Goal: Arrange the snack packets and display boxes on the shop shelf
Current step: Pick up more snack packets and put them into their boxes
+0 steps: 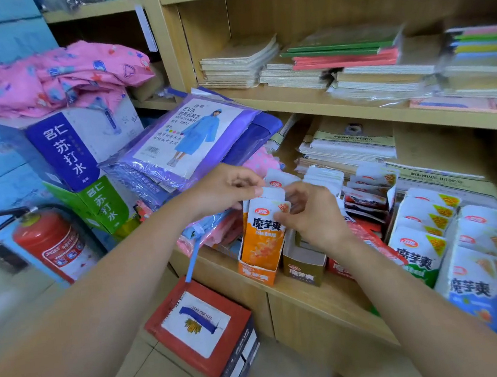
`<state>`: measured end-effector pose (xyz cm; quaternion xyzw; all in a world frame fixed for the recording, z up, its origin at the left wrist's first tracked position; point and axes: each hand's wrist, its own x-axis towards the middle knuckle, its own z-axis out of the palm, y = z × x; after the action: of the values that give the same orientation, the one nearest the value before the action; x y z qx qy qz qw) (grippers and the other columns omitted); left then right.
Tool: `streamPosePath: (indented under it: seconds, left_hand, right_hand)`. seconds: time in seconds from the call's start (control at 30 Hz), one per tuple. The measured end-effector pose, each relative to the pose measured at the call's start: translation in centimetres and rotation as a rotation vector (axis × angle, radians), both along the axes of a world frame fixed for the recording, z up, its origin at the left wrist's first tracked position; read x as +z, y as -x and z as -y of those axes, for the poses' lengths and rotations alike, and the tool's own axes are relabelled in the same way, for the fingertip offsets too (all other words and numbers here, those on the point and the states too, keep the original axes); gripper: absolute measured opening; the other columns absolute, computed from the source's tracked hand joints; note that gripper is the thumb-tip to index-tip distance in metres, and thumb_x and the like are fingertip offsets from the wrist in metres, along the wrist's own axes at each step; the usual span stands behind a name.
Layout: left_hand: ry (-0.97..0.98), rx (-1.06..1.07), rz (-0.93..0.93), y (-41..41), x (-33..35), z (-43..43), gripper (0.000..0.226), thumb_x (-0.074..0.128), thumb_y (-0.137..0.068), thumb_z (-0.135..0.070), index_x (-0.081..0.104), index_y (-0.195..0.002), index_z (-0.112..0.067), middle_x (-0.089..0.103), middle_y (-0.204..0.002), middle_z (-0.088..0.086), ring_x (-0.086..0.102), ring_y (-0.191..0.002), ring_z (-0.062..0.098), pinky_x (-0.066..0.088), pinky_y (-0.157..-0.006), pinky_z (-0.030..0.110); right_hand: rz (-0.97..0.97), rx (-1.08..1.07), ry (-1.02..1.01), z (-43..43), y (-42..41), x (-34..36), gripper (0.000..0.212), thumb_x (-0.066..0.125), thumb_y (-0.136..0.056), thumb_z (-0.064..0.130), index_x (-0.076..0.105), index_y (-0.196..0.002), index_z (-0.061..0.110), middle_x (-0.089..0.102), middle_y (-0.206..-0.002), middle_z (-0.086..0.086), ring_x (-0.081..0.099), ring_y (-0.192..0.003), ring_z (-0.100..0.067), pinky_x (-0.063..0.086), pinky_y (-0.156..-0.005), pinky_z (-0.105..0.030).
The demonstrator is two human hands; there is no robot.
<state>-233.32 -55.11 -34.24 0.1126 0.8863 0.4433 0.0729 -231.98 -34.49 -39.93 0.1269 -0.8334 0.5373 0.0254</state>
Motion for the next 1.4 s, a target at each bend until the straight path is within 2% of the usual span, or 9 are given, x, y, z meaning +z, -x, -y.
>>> streamPosePath:
  seconds: [0.17, 0.37, 0.47, 0.7, 0.87, 1.0, 1.13, 1.27, 1.4]
  left_hand:
    - [0.046, -0.03, -0.158, -2.6, -2.8, 0.6, 0.015, 0.079, -0.086, -0.015, 0.072, -0.099, -0.011, 0.074, -0.09, 0.008, 0.071, -0.084, 0.019, 0.054, -0.075, 0.037]
    - [0.419, 0.019, -0.351, -5.6, -4.2, 0.6, 0.03, 0.083, -0.077, -0.038, 0.056, -0.091, -0.034, 0.054, -0.064, -0.01, 0.05, -0.06, 0.005, 0.045, -0.058, 0.036]
    - [0.509, 0.037, -0.389, -6.8, -4.0, 0.1, 0.036, 0.086, -0.074, -0.035, 0.055, -0.093, -0.038, 0.052, -0.063, -0.009, 0.051, -0.063, 0.012, 0.049, -0.059, 0.037]
    - [0.207, 0.184, -0.425, -5.9, -5.7, -0.5, 0.051, 0.088, -0.072, -0.015, 0.063, -0.113, -0.034, 0.07, -0.085, -0.01, 0.064, -0.074, 0.007, 0.057, -0.071, 0.036]
    - [-0.171, 0.521, -0.323, -8.6, -9.7, -2.0, 0.085, 0.086, -0.069, -0.015, 0.044, -0.141, -0.031, 0.06, -0.119, -0.013, 0.062, -0.105, 0.005, 0.051, -0.084, 0.014]
    - [-0.075, 0.459, -0.234, -9.4, -12.4, -3.2, 0.099, 0.088, -0.052, -0.04, 0.039, -0.139, -0.045, 0.06, -0.127, -0.017, 0.059, -0.116, 0.006, 0.054, -0.091, 0.031]
    - [0.087, 0.49, -0.247, -9.0, -12.9, -3.6, 0.1, 0.089, -0.05, -0.06, 0.043, -0.136, -0.037, 0.06, -0.131, -0.01, 0.06, -0.117, 0.015, 0.054, -0.091, 0.042]
    - [0.136, 0.571, -0.321, -9.2, -12.9, -4.3, 0.081, 0.084, -0.056, -0.049, 0.051, -0.126, -0.028, 0.064, -0.121, -0.003, 0.062, -0.108, 0.023, 0.053, -0.082, 0.037]
    - [0.07, 0.658, -0.368, -10.9, -13.2, -3.9, 0.078, 0.083, -0.053, -0.052, 0.052, -0.121, -0.031, 0.063, -0.11, -0.012, 0.059, -0.096, 0.011, 0.047, -0.072, 0.029]
  right_hand:
    - [-0.076, 0.079, -0.137, 0.0, -0.2, -0.1, 0.011, 0.082, -0.08, 0.014, 0.075, -0.089, 0.014, 0.074, -0.081, 0.001, 0.07, -0.073, -0.014, 0.059, -0.067, -0.034]
    - [-0.083, 0.257, -0.416, -0.8, -1.9, -0.1, 0.046, 0.085, -0.07, 0.017, 0.069, -0.113, 0.027, 0.068, -0.088, 0.011, 0.061, -0.073, 0.001, 0.049, -0.067, -0.016]
    - [-0.167, 0.241, -0.422, -0.8, -2.8, -0.7, 0.026, 0.084, -0.071, 0.016, 0.069, -0.092, 0.022, 0.068, -0.078, 0.006, 0.06, -0.07, -0.008, 0.052, -0.068, -0.031]
    - [-0.214, 0.132, -0.346, 0.7, -2.3, -0.6, 0.062, 0.086, -0.071, 0.024, 0.059, -0.127, 0.028, 0.072, -0.108, -0.002, 0.067, -0.096, -0.022, 0.057, -0.078, -0.039]
    - [-0.295, 0.103, -0.446, 1.8, -1.8, 0.0, 0.071, 0.079, -0.075, 0.017, 0.047, -0.137, 0.028, 0.066, -0.12, -0.008, 0.065, -0.102, -0.032, 0.054, -0.078, -0.042]
    - [-0.275, 0.152, -0.521, 2.2, -1.7, 0.0, 0.07, 0.082, -0.074, 0.024, 0.048, -0.135, 0.027, 0.065, -0.124, -0.007, 0.062, -0.111, -0.031, 0.054, -0.083, -0.044]
    - [-0.244, 0.132, -0.497, 2.0, -1.5, 0.0, 0.063, 0.084, -0.074, 0.02, 0.054, -0.13, 0.023, 0.069, -0.117, -0.009, 0.064, -0.107, -0.029, 0.055, -0.081, -0.04]
    - [-0.225, 0.109, -0.382, 1.8, -1.4, -0.4, 0.056, 0.084, -0.073, 0.021, 0.059, -0.123, 0.024, 0.066, -0.088, 0.007, 0.059, -0.084, -0.02, 0.042, -0.067, -0.028]
    - [-0.288, 0.071, -0.305, 2.4, -1.2, 0.0, 0.055, 0.084, -0.073, 0.021, 0.061, -0.123, 0.024, 0.07, -0.101, 0.003, 0.061, -0.088, -0.018, 0.048, -0.074, -0.029]
